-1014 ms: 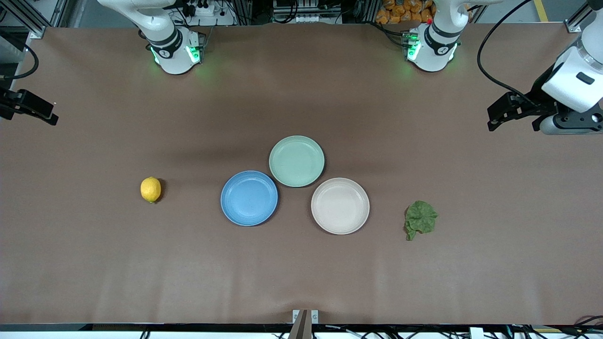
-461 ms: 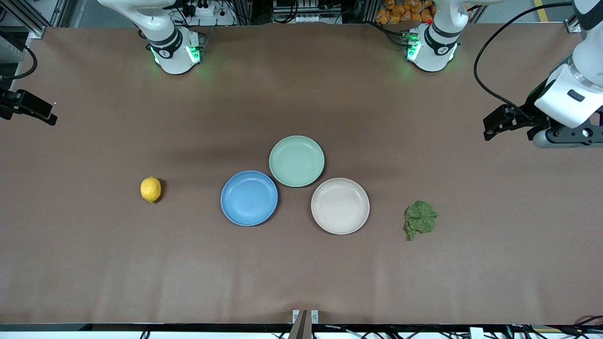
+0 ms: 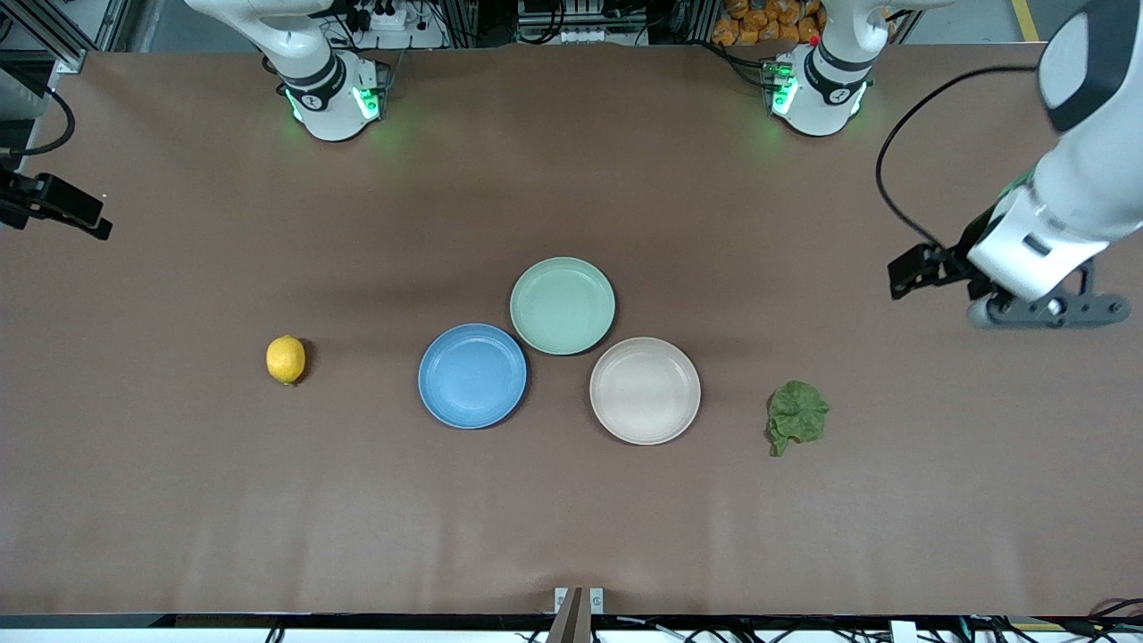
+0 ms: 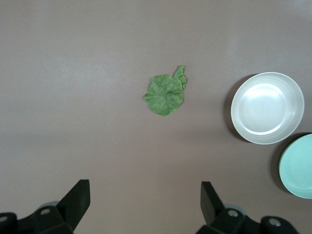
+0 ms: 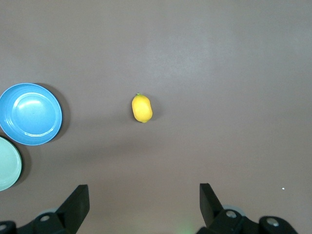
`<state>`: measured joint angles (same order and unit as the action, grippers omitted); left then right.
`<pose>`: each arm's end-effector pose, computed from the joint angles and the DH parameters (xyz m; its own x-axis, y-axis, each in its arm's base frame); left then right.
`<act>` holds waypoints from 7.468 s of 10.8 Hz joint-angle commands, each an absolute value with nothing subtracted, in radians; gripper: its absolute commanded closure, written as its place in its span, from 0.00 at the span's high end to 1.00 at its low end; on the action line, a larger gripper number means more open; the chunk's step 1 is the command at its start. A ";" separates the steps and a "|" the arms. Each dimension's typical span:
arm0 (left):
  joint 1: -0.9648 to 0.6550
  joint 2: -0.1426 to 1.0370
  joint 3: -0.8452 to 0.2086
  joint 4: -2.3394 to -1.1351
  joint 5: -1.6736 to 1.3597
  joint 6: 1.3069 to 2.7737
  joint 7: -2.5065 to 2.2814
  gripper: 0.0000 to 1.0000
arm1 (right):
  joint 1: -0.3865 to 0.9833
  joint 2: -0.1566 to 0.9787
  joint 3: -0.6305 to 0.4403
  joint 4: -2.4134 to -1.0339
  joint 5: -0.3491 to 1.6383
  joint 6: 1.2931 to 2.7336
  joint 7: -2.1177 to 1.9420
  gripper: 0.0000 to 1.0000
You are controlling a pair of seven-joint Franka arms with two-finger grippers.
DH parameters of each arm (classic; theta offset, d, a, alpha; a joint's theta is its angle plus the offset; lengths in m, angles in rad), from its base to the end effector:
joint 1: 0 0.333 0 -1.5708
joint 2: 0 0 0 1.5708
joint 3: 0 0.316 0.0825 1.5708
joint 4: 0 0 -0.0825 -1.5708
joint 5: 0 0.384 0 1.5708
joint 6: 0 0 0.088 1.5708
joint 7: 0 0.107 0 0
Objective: Place lemon and lettuce in plates
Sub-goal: 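Reach the right gripper to the lemon while the left gripper reaches the lettuce, then close the right gripper on the lemon while the left gripper grasps lettuce, then carry the lemon to the blue plate while the left gripper carries lettuce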
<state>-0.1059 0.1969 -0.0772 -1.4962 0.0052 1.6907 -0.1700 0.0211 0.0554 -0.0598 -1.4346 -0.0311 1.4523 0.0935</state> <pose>0.6120 -0.1085 0.5549 0.9999 -0.0123 -0.0035 -0.0122 -0.9999 0.0095 0.5593 -0.0242 0.6471 0.9902 -0.1354 -0.0342 -0.1341 -0.9902 0.0376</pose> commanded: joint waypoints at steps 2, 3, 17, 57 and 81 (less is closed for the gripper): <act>-0.100 0.283 -0.077 -1.486 0.014 1.775 -0.147 1.00 | 0.003 0.049 -0.048 -1.529 -0.023 1.561 0.098 1.00; -0.098 0.310 -0.078 -1.488 0.014 1.805 -0.146 1.00 | 0.005 0.051 -0.048 -1.551 -0.023 1.584 0.098 1.00; -0.137 0.686 -0.080 -1.488 0.103 2.161 -0.124 1.00 | 0.008 0.135 -0.026 -2.023 -0.023 2.121 0.094 1.00; -0.238 0.655 -0.176 -1.482 0.061 2.258 -0.627 0.00 | -0.005 0.396 0.093 -1.970 -0.023 2.353 0.107 0.08; -0.249 0.651 -0.164 -1.489 0.078 2.300 -0.745 1.00 | 0.279 0.699 0.224 -1.677 -0.043 2.413 0.448 0.10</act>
